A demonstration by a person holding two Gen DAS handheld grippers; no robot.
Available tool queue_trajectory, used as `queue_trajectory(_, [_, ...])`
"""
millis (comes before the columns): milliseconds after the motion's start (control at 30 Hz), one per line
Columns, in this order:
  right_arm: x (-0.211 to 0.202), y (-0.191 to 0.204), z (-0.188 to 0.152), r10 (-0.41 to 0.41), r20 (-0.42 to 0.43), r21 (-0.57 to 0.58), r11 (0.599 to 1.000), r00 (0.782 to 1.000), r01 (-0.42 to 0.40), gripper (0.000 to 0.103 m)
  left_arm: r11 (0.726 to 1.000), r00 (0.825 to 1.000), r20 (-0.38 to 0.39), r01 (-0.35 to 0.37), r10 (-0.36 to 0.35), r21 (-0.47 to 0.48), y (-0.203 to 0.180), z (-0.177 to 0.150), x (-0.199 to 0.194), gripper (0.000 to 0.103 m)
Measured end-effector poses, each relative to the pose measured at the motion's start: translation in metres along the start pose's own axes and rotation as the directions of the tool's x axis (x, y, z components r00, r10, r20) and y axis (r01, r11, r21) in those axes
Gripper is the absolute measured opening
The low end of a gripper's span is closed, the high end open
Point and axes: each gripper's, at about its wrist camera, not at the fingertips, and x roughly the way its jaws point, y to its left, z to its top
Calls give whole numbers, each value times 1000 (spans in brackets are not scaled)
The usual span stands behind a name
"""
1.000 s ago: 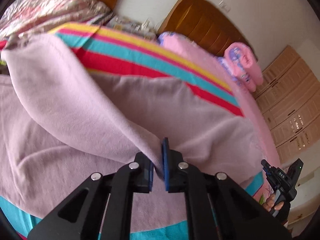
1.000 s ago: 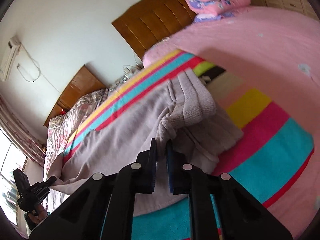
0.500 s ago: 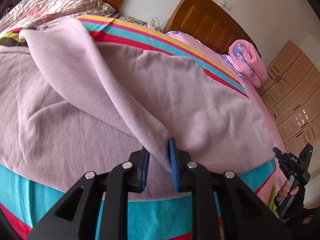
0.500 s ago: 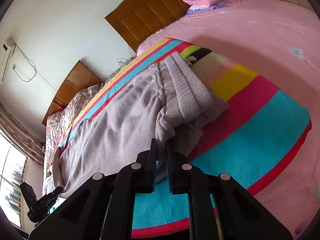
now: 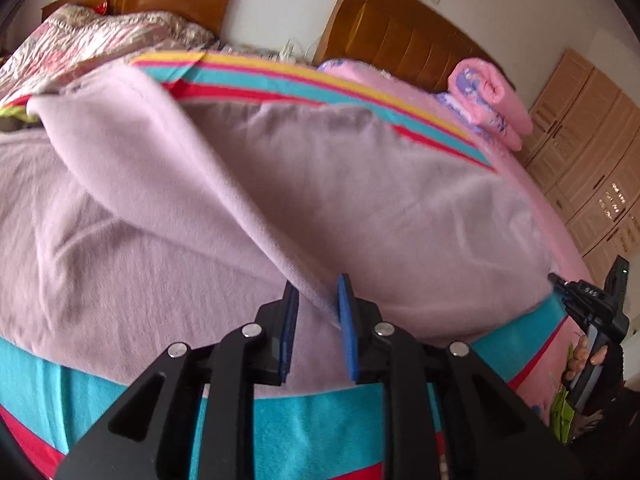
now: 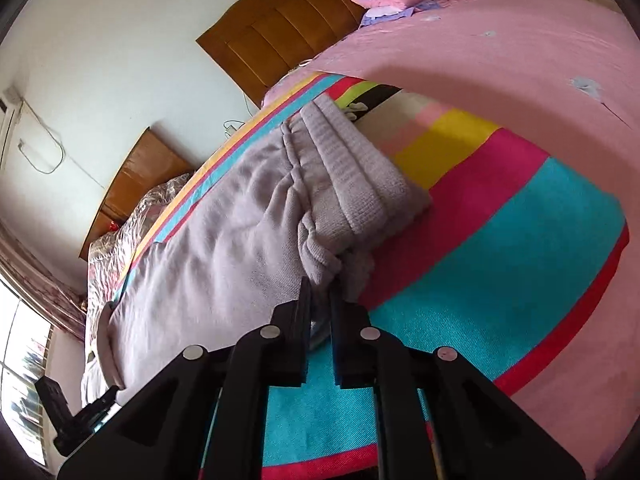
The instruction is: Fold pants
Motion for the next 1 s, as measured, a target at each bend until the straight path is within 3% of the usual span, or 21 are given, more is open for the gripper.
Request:
queue_trajectory(200, [7, -3, 0, -1, -10, 5, 1000, 1000, 1, 8, 1000, 1000, -10, 8, -8, -2, 2, 2, 2, 21])
queue_trajectory(233, [6, -1, 1, -7, -11, -8, 1000, 1000, 7, 11, 1000, 1000, -5, 15, -15, -13, 4, 1, 4, 22])
queue_trajectory(300, [1, 5, 2, -24, -16, -25, 999, 1000, 23, 26, 999, 1000, 0, 28, -28, -31, 7, 0, 2, 23])
queue_trajectory(333, [-5, 8, 4, -57, -12, -23, 998, 998, 57, 40, 999, 1000, 2, 20, -20, -32, 8, 1, 0, 28])
queue_trajectory(400, [-21, 20, 6, -108, 43, -61, 992, 993, 111, 42, 999, 1000, 15, 13, -13, -46, 11, 3, -7, 48])
queue_trajectory(500, [-34, 61, 8, -77, 89, -225, 970, 993, 96, 42, 997, 998, 53, 32, -28, -77, 16, 9, -24, 51])
queue_trajectory(633, [-4, 132, -14, 56, -39, -441, 895, 998, -68, 46, 997, 994, 109, 38, -31, -60, 10, 33, -41, 61])
queue_trajectory(733, [29, 168, -42, 26, -125, -557, 825, 992, -92, 46, 998, 991, 134, 21, -13, -63, 5, 50, -43, 71])
queue_trajectory(833, [55, 177, -69, -44, -230, -624, 773, 972, -113, 47, 997, 997, 78, 15, -9, -78, 3, 68, -30, 72])
queue_trajectory(933, [49, 180, -90, -92, -181, -733, 676, 979, -72, 48, 997, 998, 35, -53, 55, -59, -3, 90, -15, 73])
queue_trajectory(1000, [42, 176, -81, -85, -230, -705, 701, 970, -105, 48, 999, 998, 49, -46, 47, -30, -13, 103, -9, 73])
